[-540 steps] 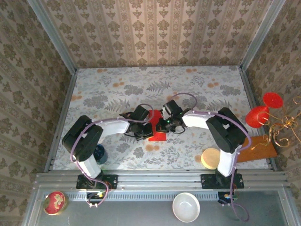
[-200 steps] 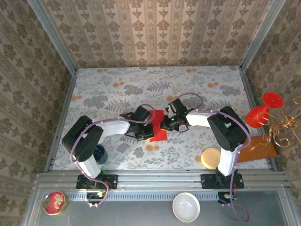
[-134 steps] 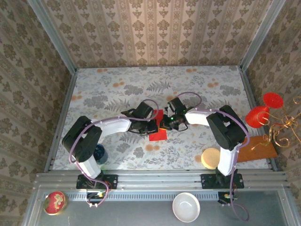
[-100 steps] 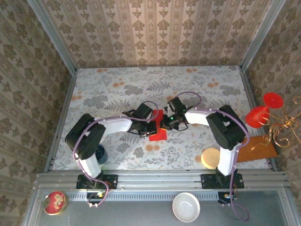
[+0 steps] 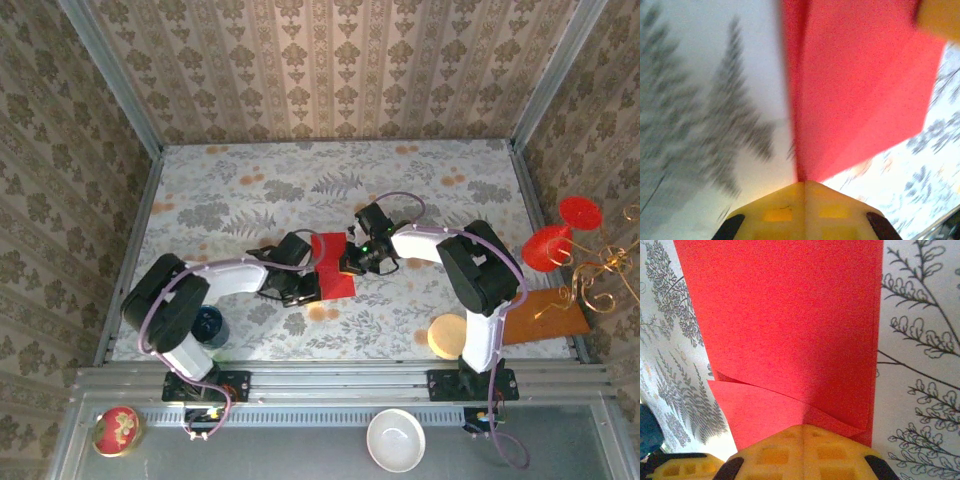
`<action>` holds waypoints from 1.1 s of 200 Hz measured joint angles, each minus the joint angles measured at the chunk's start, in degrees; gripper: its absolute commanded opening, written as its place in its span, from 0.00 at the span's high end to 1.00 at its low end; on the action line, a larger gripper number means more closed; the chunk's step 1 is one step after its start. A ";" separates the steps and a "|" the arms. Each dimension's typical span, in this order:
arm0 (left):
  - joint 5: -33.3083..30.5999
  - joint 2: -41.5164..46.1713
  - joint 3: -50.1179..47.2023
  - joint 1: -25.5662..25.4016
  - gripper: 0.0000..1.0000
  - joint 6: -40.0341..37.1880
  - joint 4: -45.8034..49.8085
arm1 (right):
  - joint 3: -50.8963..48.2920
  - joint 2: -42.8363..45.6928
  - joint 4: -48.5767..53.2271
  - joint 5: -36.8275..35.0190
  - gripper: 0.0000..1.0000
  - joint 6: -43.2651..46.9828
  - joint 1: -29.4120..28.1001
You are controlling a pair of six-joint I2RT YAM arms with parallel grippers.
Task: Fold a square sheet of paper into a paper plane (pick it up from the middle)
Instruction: Fold the triangle a second time at the center of the table.
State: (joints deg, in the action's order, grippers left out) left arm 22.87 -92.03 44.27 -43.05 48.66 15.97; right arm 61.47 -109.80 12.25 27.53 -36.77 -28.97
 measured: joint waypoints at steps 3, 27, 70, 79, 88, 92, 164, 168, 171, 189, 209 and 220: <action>0.00 0.76 -0.24 0.09 0.99 -0.09 1.09 | 0.00 0.02 -0.02 0.15 0.98 0.04 0.00; -0.48 5.46 -0.46 1.88 0.97 -0.35 4.94 | 0.00 0.04 -0.20 1.16 0.94 0.22 0.24; -2.14 9.88 2.49 5.60 0.86 0.07 1.40 | -0.85 4.22 -1.31 1.66 0.79 -2.62 0.87; -2.10 9.09 3.34 5.44 0.84 0.33 0.17 | -1.44 6.08 -2.16 1.60 0.77 -3.43 1.05; -2.03 7.65 4.55 5.03 0.83 0.66 -1.03 | -2.23 7.96 -3.28 1.42 0.75 -4.17 1.20; -1.97 6.62 5.18 4.74 0.83 0.61 -1.55 | -2.69 8.79 -3.74 1.29 0.74 -4.87 1.27; -1.90 -8.24 11.74 4.50 0.80 0.66 -6.25 | -10.10 11.19 -7.06 -0.55 0.66 -11.96 3.23; -1.88 -8.68 11.74 4.63 0.80 0.68 -6.45 | -10.19 11.06 -7.30 -0.52 0.66 -12.33 3.21; -1.90 -9.01 11.74 4.74 0.79 0.74 -6.60 | -10.21 10.99 -7.39 -0.52 0.66 -12.55 3.21; -1.97 -10.43 11.74 5.40 0.78 1.16 -7.23 | -10.21 10.51 -8.00 -0.50 0.65 -13.22 3.21; -2.14 -10.67 11.37 5.86 0.77 1.97 -8.09 | -10.19 10.08 -8.04 -0.48 0.65 -13.62 3.21; -2.14 -10.67 10.88 6.03 0.76 2.51 -9.11 | -10.19 9.62 -8.22 -0.48 0.65 -13.94 3.15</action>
State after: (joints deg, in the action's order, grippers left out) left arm 20.73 -102.69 55.16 -37.01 51.18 6.85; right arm 51.29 -100.18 4.03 27.05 -50.72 -25.82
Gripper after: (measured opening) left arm 0.229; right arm 0.348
